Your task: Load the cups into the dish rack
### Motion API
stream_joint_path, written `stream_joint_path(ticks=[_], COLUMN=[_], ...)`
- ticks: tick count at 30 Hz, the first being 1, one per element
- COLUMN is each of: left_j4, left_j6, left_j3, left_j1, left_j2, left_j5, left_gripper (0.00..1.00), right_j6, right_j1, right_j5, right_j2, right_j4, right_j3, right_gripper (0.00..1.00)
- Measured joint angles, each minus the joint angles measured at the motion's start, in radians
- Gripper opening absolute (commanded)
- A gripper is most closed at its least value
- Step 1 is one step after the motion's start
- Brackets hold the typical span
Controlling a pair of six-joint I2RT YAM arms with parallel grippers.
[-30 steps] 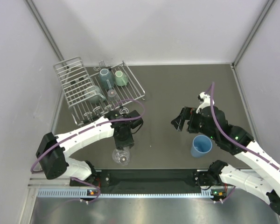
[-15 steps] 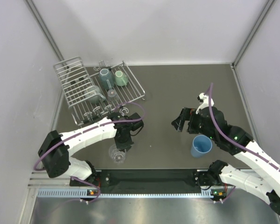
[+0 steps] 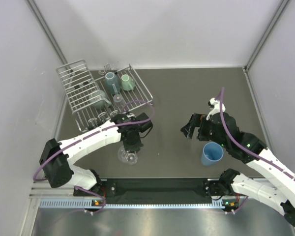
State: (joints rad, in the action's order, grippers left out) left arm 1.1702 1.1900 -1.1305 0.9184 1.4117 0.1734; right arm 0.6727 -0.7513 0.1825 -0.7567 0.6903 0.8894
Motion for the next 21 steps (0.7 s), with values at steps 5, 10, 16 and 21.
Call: stream_joint_path(ticks=[5,10,16,21], left_j4=[-0.026,-0.126,-0.393,-0.545], left_j6=[-0.083,-0.214,-0.349,-0.406], left_j3=[-0.078,-0.087,-0.032,-0.024], left_j1=[0.000,0.000,-0.001,0.000], left_j2=[-0.058,-0.173,-0.341,-0.376], left_j5=[0.023,-0.016,-0.226,-0.370], left_gripper=[0.00,0.00,0.00,0.00], right_j6=[-0.005,-0.021,-0.069,-0.117], right_j1=[0.000,0.000,0.000,0.000], right_j5=[-0.005,-0.040,-0.161,-0.299], right_j2=[0.000,0.000,0.024,0.078], right_j4=[0.000,-0.003,-0.056,-0.122], right_j3=[0.000,0.000,-0.031,-0.047], right_gripper=[1.00,1.00,1.00,1.00])
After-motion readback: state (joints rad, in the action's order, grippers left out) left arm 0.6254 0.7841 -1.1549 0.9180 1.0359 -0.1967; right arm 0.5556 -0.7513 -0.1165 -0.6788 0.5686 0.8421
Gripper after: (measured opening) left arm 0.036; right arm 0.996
